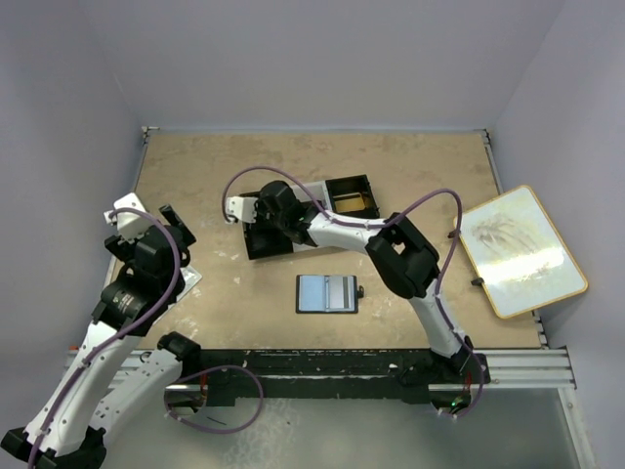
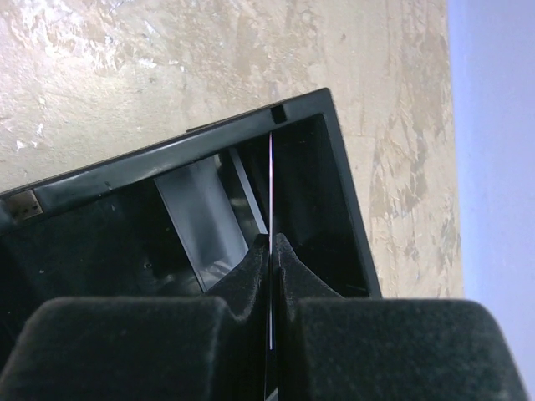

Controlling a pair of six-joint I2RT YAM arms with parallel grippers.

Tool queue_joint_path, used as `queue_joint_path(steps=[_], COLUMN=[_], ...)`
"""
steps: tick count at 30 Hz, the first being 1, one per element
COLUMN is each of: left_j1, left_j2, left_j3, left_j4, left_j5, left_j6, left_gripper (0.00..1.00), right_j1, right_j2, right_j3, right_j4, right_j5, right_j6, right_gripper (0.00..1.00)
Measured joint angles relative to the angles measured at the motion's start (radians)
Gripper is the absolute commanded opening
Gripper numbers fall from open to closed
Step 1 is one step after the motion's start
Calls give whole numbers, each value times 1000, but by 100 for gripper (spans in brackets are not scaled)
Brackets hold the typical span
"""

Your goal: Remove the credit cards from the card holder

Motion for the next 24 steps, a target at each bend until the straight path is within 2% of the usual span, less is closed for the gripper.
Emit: queue_joint_path(steps=[14,20,24], left_j1=[0,0,0], left_j2=[27,35,40], left_j3=[0,0,0], left_j4=[1,2,4], left_j5=[-6,-6,-6], left_j6=[2,6,6], left_gripper=[82,82,82], right_j1=[0,0,0], right_j2=[94,103,103], right_j3=[19,19,19], right_j4=[25,29,27], right_j5=[77,75,62], right_j6=[-142,-173,-179], right_gripper=[7,24,29])
